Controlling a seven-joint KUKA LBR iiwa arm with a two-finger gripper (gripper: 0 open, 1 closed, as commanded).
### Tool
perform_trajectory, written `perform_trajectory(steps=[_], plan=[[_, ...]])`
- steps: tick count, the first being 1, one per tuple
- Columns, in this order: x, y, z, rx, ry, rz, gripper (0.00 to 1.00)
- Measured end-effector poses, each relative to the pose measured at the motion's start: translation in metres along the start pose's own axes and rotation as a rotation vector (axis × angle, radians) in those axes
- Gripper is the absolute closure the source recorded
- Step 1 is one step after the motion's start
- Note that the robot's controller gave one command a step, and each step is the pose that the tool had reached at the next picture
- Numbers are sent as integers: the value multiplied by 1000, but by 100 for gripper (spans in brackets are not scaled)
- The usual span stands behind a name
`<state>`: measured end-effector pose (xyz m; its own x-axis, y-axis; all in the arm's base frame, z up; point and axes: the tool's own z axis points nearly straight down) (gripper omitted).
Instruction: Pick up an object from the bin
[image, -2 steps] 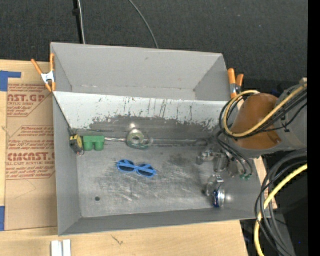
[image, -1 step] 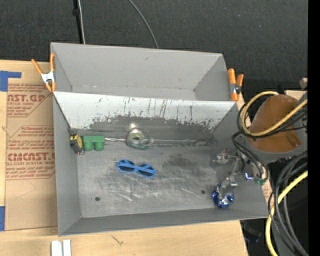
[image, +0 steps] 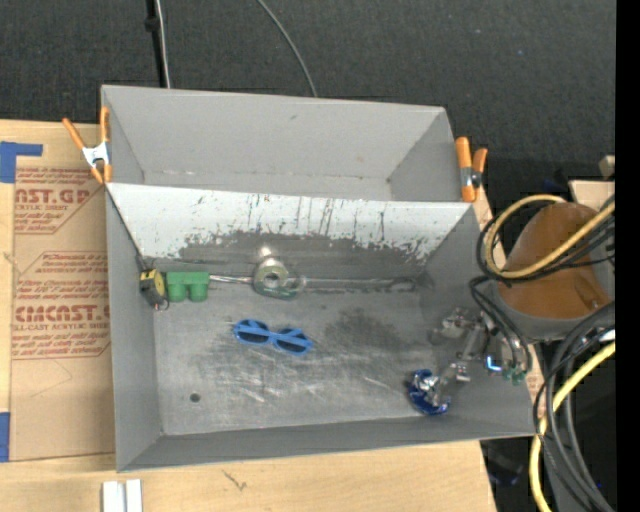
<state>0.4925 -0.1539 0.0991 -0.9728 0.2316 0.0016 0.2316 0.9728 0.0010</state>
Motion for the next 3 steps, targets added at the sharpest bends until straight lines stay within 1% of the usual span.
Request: perform_trajectory(steps=[1, 2, 3], plan=[[1, 10, 28, 0, -9, 77, 0], [0, 10, 27, 1, -6, 77, 0], [-2, 10, 26, 1, -10, 77, 100]])
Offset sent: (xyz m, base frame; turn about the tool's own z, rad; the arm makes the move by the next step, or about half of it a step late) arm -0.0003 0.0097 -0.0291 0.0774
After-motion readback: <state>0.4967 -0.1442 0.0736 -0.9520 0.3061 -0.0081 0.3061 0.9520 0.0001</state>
